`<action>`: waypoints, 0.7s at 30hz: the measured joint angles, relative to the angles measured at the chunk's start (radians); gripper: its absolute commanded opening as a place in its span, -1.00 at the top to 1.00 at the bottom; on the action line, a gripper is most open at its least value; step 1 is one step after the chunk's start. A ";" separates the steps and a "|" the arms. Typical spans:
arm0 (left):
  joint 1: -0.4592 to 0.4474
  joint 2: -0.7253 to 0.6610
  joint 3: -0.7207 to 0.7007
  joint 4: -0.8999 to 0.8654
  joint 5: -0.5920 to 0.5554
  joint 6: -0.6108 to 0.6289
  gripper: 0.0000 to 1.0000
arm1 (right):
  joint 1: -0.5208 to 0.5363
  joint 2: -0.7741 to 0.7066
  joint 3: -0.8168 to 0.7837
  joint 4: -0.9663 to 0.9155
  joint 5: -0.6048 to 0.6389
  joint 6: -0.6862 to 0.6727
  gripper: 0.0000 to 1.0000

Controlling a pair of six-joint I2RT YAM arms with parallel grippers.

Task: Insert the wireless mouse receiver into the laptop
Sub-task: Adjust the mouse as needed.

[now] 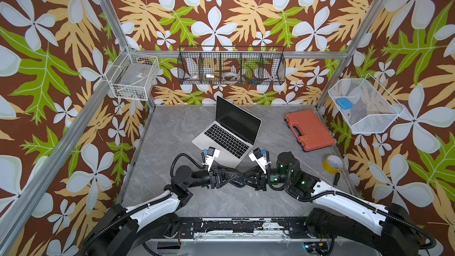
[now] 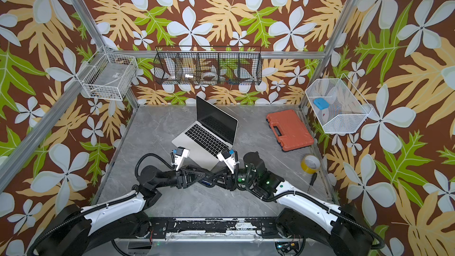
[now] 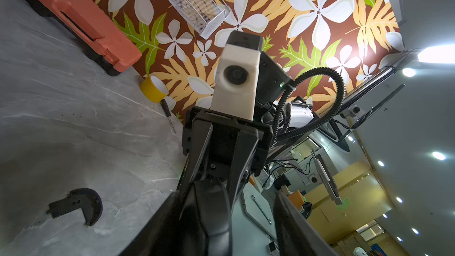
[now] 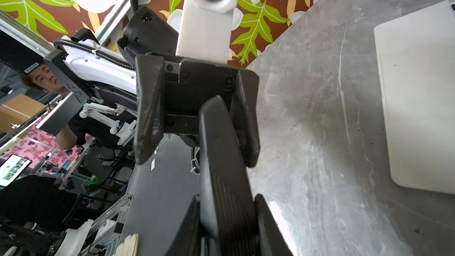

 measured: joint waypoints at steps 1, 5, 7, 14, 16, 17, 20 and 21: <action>-0.003 -0.001 -0.001 -0.001 -0.006 0.004 -0.17 | 0.000 0.001 0.000 0.005 0.000 0.009 0.86; -0.010 0.000 -0.001 -0.011 -0.037 0.020 0.05 | 0.000 0.016 0.002 0.037 -0.002 0.043 0.87; -0.011 0.003 0.000 -0.018 -0.047 0.029 0.13 | 0.000 0.022 0.005 0.045 -0.008 0.058 0.88; -0.029 0.028 0.004 -0.024 -0.062 0.041 0.30 | 0.000 0.041 0.013 0.071 -0.009 0.104 0.94; -0.032 0.035 0.007 -0.031 -0.076 0.045 0.46 | -0.001 0.044 0.013 0.071 -0.008 0.114 0.94; -0.033 0.035 0.007 -0.029 -0.083 0.052 0.55 | -0.001 0.044 0.013 0.071 -0.008 0.125 0.94; -0.035 0.029 0.001 -0.030 -0.127 0.054 0.77 | -0.003 0.041 0.027 0.042 0.021 0.133 0.66; -0.039 0.025 -0.005 -0.026 -0.148 0.051 0.79 | -0.002 0.037 0.034 0.023 0.036 0.132 0.40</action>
